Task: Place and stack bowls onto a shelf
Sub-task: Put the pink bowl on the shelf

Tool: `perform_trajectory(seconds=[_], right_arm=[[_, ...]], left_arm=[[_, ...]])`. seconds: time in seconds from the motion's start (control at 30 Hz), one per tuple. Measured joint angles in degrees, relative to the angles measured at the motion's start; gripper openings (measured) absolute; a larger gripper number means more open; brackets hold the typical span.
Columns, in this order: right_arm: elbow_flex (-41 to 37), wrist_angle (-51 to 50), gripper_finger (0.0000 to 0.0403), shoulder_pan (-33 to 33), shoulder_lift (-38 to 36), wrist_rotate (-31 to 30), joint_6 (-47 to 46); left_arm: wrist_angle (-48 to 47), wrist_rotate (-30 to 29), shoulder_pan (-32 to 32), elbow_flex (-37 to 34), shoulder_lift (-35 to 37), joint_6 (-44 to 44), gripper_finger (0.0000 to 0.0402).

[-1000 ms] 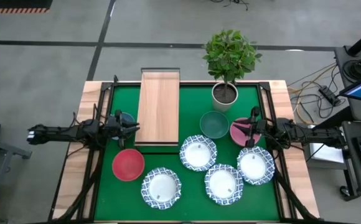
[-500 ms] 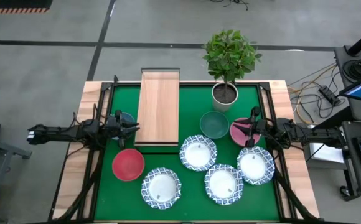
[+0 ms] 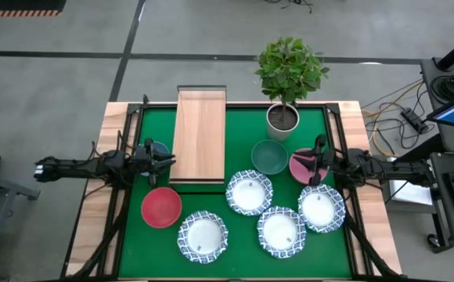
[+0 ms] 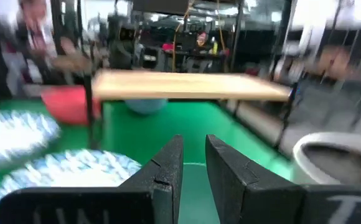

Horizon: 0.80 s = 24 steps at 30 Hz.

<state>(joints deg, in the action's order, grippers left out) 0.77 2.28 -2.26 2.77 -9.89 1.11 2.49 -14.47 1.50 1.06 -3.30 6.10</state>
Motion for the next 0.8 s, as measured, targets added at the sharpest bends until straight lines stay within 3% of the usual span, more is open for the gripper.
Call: perform_trajectory(seconds=[0.1, 0.2, 0.47, 0.67, 0.8], right_arm=[[0.0, 1.9, 0.0059, 0.0, 0.0, 0.0, -13.4], [0.0, 7.6, 0.0059, -0.1, -0.1, -2.8, -14.6], [0.0, 22.4, 0.0059, 0.3, 2.3, 2.5, -18.2], [0.0, 32.7, 0.0059, 0.3, 9.4, 2.8, -18.7], [3.2, 33.0, 0.0059, 0.3, 16.1, 2.4, -17.8]], left_arm=[[0.0, 0.0, 0.0, 0.0, 0.0, 0.0, 0.0075], [1.4, -0.1, 0.0, 0.0, 0.0, -1.4, 0.0075], [13.9, 0.0, 0.0, 0.0, 0.0, 3.0, 0.0075], [27.6, 0.0, 0.0, 0.0, 0.0, 5.8, 0.0075], [32.7, 0.0, 0.0, 0.0, 0.0, 6.5, 0.0075]])
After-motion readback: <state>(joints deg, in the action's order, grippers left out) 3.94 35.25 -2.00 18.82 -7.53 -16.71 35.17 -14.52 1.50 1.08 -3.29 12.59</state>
